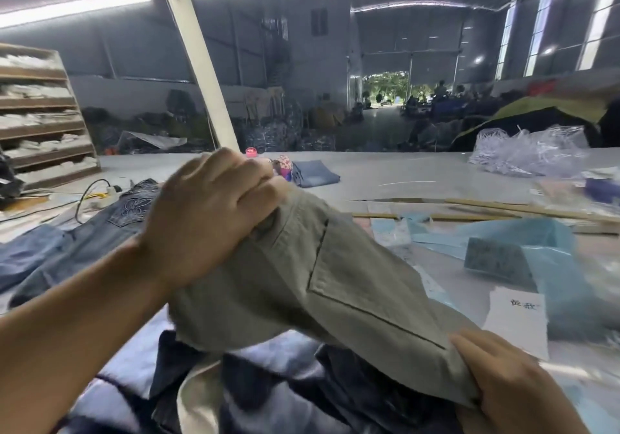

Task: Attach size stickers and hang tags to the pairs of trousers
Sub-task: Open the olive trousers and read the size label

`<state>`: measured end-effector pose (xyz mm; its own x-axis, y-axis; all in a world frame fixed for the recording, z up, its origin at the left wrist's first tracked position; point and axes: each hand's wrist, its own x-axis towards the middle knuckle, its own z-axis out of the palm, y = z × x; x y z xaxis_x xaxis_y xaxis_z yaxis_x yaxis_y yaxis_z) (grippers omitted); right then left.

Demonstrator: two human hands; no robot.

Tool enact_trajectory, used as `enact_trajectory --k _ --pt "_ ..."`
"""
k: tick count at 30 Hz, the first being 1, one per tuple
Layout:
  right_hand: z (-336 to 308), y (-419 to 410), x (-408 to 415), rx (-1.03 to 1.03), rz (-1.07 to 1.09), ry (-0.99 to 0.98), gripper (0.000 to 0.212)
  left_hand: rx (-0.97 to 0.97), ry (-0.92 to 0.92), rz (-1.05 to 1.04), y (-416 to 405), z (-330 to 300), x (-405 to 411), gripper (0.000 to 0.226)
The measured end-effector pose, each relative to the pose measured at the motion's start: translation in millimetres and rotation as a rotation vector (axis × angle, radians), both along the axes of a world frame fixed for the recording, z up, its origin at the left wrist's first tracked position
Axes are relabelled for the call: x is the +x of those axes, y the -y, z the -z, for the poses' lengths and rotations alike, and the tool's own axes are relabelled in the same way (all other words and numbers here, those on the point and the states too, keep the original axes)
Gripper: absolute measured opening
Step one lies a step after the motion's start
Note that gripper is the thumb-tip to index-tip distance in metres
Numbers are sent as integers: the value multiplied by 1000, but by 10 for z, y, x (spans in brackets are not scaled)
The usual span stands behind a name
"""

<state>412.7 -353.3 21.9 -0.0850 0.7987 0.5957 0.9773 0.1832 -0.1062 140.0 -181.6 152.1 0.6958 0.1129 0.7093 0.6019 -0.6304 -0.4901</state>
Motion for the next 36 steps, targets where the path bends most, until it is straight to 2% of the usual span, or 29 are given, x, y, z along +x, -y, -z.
enact_trajectory --k 2,4,6,8,9,11,13,14,15,16,18,19,22,24,26,28,29,31,32,34,36 --pt "81 17 5 -83 -45 29 10 92 -93 2 -42 163 40 21" --pt "195 37 51 -232 -50 109 13 54 -273 33 -43 531 -67 27" --pt "281 52 121 -451 -37 129 14 -162 -449 50 -15 889 -289 35" --pt "370 34 194 -430 -101 72 25 -454 -509 -25 12 1114 -508 57" --pt "316 13 188 -485 -108 106 34 -634 -459 -39 44 1139 -583 62" --pt "188 -31 122 -620 -47 73 52 -908 -276 -7 84 1048 -674 53" --pt "47 -96 -20 -474 -92 60 47 -1171 -49 3 94 929 -645 51" --pt "-32 -125 -119 -384 -119 51 46 -1230 111 -27 65 906 -616 54" --pt "-96 -144 -226 -357 -122 -38 59 -1236 239 -129 17 906 -576 53" --pt "-142 -167 -333 -361 -118 -120 76 -1196 279 -303 -25 899 -520 50" --pt "-127 -249 -497 -360 -114 -135 108 -1127 173 -648 -91 899 -382 51" --pt "-110 -301 -572 -382 -104 -94 113 -1140 100 -722 -126 936 -323 52" --pt "-21 -415 -666 -431 -72 -38 92 -1148 80 -757 -143 918 -170 39" --pt "18 -404 -637 -449 -79 -106 86 -940 53 -763 -7 880 -45 24" --pt "28 -372 -581 -442 -144 -360 67 -706 96 -612 219 871 120 12" --pt "21 -346 -516 -357 -196 -740 43 -628 171 -298 546 892 330 11" --pt "12 -336 -504 -328 -225 -927 40 -628 197 -153 727 911 440 11" --pt "15 -320 -490 -346 -336 -1252 53 -608 218 71 1044 987 646 10" --pt "24 -303 -485 -369 -377 -1379 59 -608 209 126 1170 1019 726 12" --pt "20 -267 -485 -377 -433 -1557 53 -676 165 169 1297 1101 802 19" --pt "26 -236 -461 -401 -438 -1635 43 -880 188 202 1291 1125 804 27"
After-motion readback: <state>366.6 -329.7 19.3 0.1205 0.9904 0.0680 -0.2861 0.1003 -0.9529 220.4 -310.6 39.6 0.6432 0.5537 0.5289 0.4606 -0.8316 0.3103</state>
